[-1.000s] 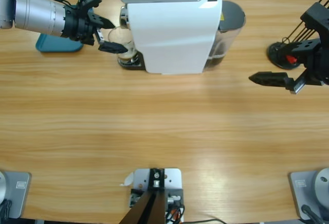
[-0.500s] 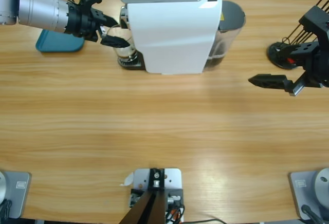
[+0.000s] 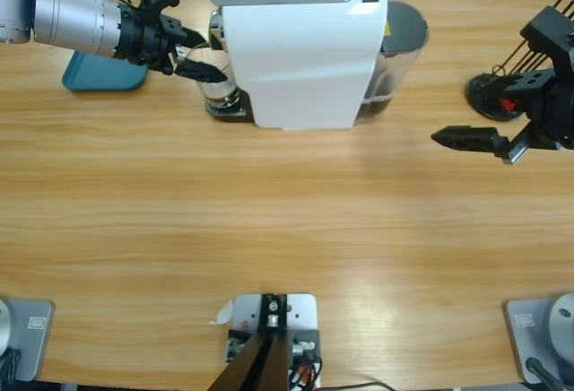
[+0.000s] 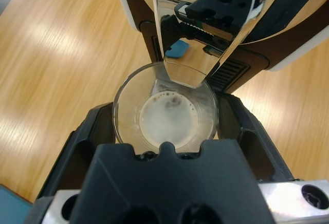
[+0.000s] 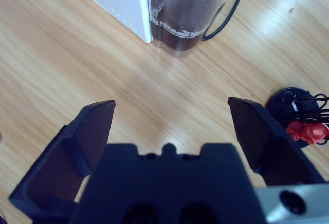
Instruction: Pour coffee
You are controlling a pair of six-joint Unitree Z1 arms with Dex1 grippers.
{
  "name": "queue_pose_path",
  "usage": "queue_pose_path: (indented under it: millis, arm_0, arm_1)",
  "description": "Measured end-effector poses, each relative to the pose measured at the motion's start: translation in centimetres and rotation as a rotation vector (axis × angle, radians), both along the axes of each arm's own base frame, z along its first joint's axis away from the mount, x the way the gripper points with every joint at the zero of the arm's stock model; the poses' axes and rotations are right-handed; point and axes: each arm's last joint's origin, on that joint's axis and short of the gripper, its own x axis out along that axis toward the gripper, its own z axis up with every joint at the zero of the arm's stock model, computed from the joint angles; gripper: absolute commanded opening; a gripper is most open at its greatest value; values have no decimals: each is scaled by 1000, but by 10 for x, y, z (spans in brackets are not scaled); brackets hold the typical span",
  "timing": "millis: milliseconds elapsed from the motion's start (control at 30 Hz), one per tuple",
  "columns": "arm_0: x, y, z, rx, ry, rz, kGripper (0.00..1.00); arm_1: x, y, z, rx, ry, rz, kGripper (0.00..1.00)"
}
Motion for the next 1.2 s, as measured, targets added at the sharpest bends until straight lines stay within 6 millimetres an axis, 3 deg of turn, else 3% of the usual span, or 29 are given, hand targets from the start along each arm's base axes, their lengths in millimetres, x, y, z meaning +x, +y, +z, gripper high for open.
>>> queue_pose_path:
  millis: [367,700,1200]
  arm_0:
    - [-1,2,0,13,-17,-8,0]
    - [-18,17,12,25,-41,28,0]
    - [-20,34,28,32,-88,93,0]
  arm_1:
    - [0,0,0,0,0,0,1000]
    - [0,0,-1,-2,2,0,1000]
    - [0,0,-1,0,0,0,1000]
